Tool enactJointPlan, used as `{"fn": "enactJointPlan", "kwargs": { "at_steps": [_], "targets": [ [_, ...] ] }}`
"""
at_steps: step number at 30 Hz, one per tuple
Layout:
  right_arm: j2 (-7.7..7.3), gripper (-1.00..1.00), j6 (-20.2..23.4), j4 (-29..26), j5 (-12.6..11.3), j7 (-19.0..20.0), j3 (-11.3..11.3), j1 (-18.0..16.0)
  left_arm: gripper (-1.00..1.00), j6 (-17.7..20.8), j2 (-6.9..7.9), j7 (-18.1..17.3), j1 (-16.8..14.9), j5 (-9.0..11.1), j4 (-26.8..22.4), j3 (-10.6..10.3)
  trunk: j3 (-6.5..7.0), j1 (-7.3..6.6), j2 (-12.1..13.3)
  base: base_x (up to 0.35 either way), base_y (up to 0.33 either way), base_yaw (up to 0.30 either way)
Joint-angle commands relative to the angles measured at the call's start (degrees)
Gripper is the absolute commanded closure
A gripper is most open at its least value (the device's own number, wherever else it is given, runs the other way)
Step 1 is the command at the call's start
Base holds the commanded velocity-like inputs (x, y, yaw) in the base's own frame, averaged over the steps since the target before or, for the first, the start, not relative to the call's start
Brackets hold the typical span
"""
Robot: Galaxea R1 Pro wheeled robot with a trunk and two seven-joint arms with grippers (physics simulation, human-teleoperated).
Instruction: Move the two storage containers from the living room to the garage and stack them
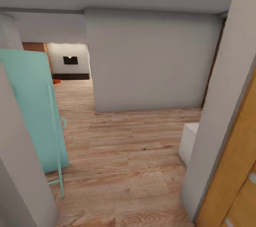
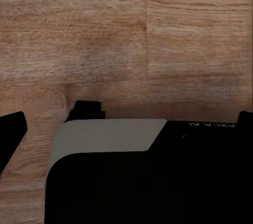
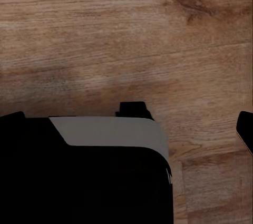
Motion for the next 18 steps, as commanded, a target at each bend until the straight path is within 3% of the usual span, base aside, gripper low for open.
{"fn": "enactJointPlan", "kwargs": {
  "at_steps": [1, 18],
  "targets": [
    [0.05, -1.00, -0.26, 0.17, -0.44, -0.05, 0.45, -0.06, -1.00, 0.02, -0.01, 0.04, -0.03, 0.59, -0.01, -0.18, -0.06, 0.03, -0.03, 0.321, 0.000, 0.000],
    [-0.01, -1.00, -0.23, 0.15, -0.35, -0.05, 0.45, -0.06, -1.00, 0.02, -0.04, 0.04, -0.03, 0.57, -0.04, -0.18, -0.06, 0.03, -0.03, 0.321, 0.000, 0.000]
  ]
}}
